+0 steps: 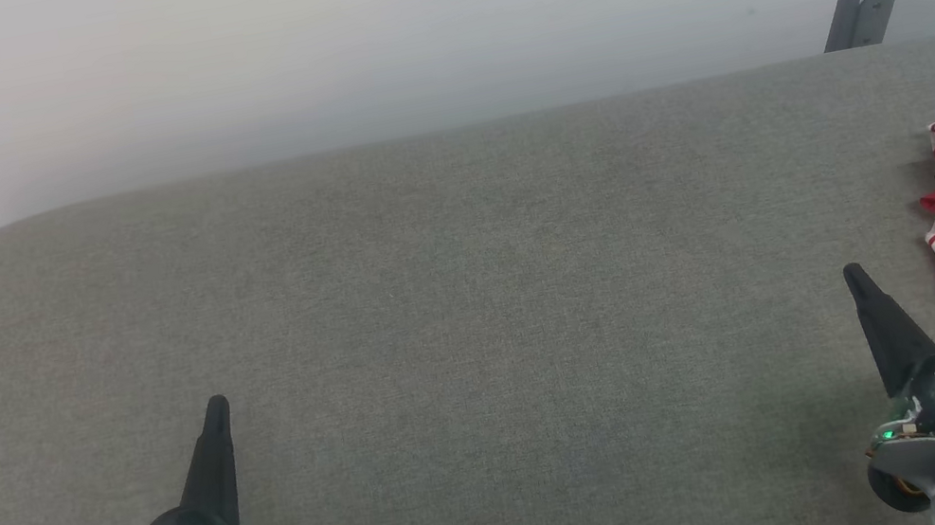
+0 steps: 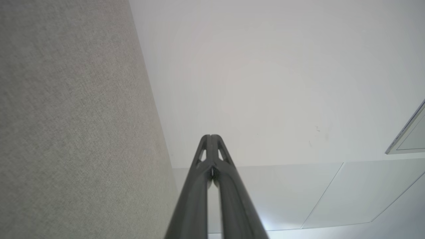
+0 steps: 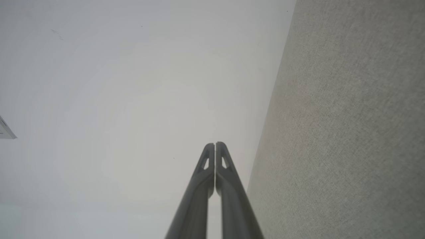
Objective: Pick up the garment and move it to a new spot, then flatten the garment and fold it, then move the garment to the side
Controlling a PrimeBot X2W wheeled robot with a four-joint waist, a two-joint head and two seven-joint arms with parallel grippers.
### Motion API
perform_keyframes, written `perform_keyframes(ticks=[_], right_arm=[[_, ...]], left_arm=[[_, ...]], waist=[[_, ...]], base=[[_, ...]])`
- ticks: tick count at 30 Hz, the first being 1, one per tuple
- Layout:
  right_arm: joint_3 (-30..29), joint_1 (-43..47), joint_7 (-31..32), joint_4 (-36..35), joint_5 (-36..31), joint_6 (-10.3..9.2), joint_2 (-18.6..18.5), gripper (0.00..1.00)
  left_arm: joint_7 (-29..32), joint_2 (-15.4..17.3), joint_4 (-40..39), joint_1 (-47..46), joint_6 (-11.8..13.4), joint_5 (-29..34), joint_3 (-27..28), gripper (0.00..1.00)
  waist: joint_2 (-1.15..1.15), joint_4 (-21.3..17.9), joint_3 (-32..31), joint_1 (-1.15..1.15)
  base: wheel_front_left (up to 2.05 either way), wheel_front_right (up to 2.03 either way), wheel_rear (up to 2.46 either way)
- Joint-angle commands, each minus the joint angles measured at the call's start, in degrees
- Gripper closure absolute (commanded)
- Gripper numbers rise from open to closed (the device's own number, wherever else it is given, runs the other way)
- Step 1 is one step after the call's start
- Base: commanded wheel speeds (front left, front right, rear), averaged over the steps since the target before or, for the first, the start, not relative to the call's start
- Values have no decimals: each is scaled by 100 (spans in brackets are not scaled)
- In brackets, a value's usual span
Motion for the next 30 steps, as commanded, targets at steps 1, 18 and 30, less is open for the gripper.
perform_keyframes(ticks=[1,18,30], right_arm=[[-3,36,16,-29,23,2,17,100],[-2,36,15,-28,24,2,17,100],[-2,36,15,-28,24,2,17,100]], left_arm=[[19,-8,-18,-68,-14,-19,18,100],[18,-8,-19,-68,-14,-19,17,100],[18,-8,-19,-68,-14,-20,16,100]], waist=[[0,0,0,0],[0,0,0,0],[0,0,0,0]], base=[[0,0,0],[0,0,0],[0,0,0]])
